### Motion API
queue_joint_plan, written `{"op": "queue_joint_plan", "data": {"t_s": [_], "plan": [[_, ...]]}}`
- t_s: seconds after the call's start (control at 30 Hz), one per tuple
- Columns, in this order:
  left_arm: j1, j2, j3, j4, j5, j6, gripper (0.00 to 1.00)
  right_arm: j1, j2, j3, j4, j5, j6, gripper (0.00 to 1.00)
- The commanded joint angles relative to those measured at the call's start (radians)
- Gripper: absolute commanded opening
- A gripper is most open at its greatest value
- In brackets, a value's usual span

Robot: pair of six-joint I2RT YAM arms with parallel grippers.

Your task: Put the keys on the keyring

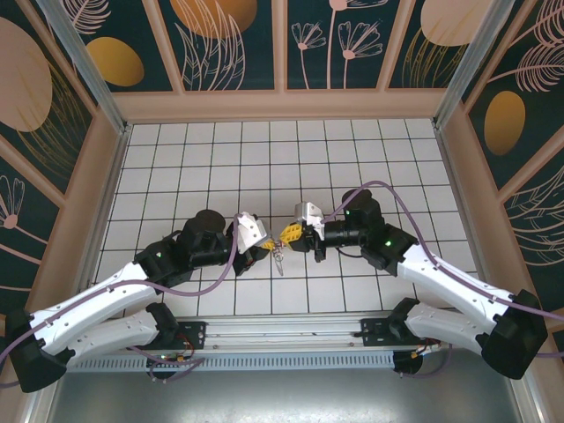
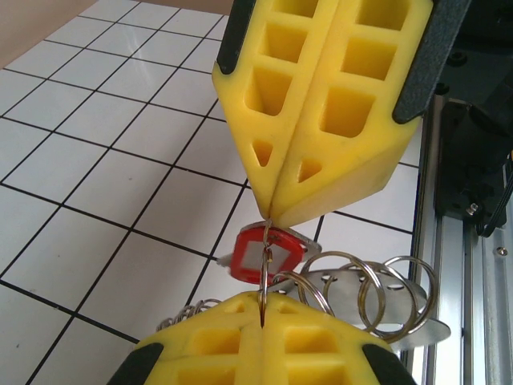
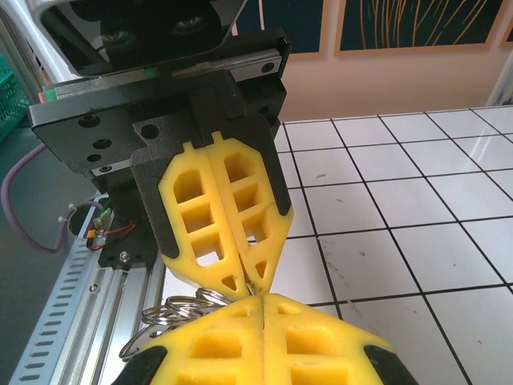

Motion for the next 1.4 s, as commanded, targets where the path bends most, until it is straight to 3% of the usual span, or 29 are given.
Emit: {"op": "queue_joint_plan", "data": {"t_s": [0.0,1.37], "plan": [[0.003,-0.005,0.036,0.006,0.011,0.018,0.0,0.007,-0.003,0.023,0.014,-0.013,0.007,0.0],[0.003,-0.017,0.017,0.002,-0.013,0.038,0.0,0.024,0.021,0.013,0.037,-0.037,-0.022,0.0]]}}
